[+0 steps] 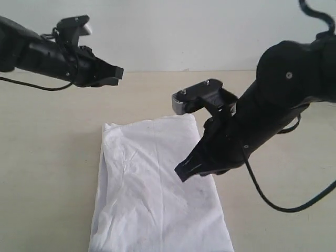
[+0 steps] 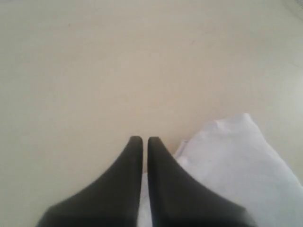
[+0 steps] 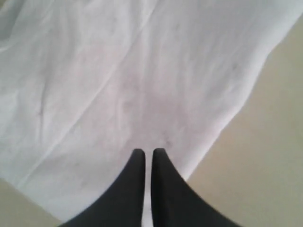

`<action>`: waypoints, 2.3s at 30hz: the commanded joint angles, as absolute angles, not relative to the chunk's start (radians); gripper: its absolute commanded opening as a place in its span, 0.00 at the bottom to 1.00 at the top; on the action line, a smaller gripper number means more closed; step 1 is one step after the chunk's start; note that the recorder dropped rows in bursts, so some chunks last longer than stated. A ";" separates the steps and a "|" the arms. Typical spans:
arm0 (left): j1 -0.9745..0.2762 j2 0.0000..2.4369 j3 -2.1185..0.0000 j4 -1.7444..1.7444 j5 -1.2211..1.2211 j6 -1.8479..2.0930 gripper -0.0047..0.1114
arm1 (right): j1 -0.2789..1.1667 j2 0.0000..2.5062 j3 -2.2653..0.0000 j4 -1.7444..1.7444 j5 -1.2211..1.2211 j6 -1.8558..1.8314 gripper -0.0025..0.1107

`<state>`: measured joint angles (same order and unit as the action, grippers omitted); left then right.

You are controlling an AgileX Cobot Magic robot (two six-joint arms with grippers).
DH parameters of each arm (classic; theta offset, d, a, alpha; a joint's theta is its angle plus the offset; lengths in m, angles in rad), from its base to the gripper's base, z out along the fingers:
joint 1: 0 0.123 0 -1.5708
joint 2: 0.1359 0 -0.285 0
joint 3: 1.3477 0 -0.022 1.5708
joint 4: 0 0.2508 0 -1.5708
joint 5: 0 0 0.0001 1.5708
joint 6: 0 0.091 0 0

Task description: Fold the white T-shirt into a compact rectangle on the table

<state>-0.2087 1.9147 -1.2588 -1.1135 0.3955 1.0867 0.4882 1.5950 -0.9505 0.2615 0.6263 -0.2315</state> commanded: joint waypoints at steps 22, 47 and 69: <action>-0.121 1.262 -0.509 -1.137 0.412 0.809 0.08 | -0.061 1.887 -1.069 1.079 0.860 -1.214 0.02; -0.121 1.091 -0.318 -1.167 0.341 0.801 0.08 | 0.130 2.047 -1.121 1.169 0.575 -1.104 0.77; -0.121 1.091 -0.318 -1.169 0.362 0.808 0.08 | 0.234 2.161 -1.318 1.173 0.574 -1.068 0.02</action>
<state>-0.1236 1.0981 -0.3210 -1.1628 0.3593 0.8029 0.2287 2.1421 -1.2453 1.1836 0.5588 -1.0569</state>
